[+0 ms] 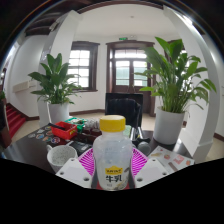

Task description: Pour water

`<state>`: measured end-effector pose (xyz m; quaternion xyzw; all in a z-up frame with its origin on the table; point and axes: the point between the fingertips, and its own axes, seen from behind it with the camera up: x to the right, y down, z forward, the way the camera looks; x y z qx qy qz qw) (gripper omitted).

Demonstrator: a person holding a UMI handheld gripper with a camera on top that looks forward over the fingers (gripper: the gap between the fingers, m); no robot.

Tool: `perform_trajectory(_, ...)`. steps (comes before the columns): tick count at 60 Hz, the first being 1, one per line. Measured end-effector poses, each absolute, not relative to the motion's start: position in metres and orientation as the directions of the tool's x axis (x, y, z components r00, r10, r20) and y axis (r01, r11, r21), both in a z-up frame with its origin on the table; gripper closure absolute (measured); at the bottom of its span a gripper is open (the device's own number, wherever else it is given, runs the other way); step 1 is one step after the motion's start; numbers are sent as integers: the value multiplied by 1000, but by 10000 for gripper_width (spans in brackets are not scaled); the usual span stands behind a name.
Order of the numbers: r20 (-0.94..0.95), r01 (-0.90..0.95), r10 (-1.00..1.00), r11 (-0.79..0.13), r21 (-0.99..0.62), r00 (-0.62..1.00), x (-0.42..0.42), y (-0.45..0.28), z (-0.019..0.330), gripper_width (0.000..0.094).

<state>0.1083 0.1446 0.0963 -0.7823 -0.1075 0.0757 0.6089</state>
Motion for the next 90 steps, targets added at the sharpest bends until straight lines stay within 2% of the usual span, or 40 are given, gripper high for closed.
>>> perform_trajectory(7, 29, 96, 250, -259, -961, 968, 113, 143, 72, 490)
perform_trajectory(9, 34, 92, 247, -225, -970, 968, 112, 144, 75, 498)
perform_trajectory(18, 13, 66, 226, -228, -971, 974, 116, 141, 74, 496)
perform_trajectory(31, 5, 63, 204, -276, -959, 979, 121, 136, 68, 346)
perform_trajectory(38, -12, 40, 165, -307, -951, 986, 129, 122, 70, 195)
perform_trajectory(42, -25, 21, 142, -309, -951, 990, 135, 106, 77, 152)
perform_trajectory(51, -45, -9, 93, -348, -937, 995, 140, 47, 78, 117)
perform_trajectory(67, 8, 19, 30, -401, -916, 1000, 125, -65, 76, 114)
perform_trajectory(73, 9, 18, 25, -396, -918, 1000, 118, -89, 83, 99)
perform_trajectory(90, 8, 11, 11, -318, -948, 1000, 115, -121, 128, 91)
